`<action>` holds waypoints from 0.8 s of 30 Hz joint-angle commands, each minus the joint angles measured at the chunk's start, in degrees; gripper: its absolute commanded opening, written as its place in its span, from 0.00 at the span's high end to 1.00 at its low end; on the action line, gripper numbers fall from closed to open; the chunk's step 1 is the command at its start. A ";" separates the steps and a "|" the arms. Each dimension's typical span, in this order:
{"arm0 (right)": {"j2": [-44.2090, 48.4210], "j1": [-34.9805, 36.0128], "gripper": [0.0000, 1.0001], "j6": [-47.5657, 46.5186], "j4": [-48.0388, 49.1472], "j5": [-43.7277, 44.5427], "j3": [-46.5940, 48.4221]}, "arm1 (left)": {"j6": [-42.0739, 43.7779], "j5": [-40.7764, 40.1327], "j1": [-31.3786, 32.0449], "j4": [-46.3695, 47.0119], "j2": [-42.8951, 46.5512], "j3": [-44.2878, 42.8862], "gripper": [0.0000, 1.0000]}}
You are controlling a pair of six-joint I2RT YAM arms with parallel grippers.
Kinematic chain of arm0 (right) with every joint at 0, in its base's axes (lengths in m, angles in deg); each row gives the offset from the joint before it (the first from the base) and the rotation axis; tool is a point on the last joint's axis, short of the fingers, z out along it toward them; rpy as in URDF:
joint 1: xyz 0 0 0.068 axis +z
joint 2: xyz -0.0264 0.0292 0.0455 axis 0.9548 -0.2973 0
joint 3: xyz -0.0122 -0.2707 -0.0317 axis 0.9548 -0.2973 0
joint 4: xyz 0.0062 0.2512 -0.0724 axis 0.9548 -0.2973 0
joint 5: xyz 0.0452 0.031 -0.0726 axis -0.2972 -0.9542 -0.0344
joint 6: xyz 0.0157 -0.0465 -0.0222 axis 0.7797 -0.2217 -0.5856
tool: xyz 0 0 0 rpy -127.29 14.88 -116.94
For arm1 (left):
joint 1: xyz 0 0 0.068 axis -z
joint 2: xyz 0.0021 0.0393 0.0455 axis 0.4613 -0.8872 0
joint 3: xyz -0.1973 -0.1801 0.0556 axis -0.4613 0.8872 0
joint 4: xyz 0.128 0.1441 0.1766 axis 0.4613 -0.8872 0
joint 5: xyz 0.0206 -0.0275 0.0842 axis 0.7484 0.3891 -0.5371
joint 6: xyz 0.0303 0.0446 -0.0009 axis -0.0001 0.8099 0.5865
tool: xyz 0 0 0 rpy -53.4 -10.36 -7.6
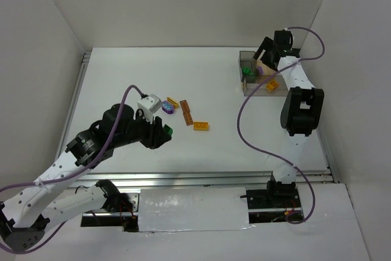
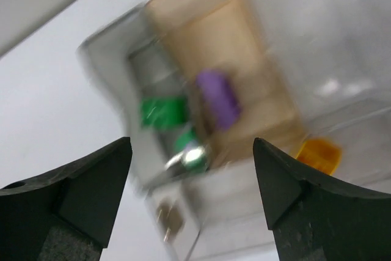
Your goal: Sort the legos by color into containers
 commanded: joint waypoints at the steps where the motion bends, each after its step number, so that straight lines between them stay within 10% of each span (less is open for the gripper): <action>1: 16.06 1.72 0.14 -0.96 3.97 -28.53 -7.27 | -1.60 10.81 -1.60 6.11 -0.85 -2.77 1.00; 5: 38.64 9.52 0.16 3.16 19.61 -56.98 -34.87 | -3.89 25.84 -2.57 14.36 -1.38 -3.30 1.00; 13: 67.22 25.27 0.16 23.45 52.29 -62.89 -66.95 | -8.63 45.90 -3.54 29.46 -2.88 -3.12 1.00; 24: 75.68 38.37 0.15 22.07 52.86 -60.09 -69.01 | -14.97 49.00 -3.63 37.41 -3.23 -0.57 1.00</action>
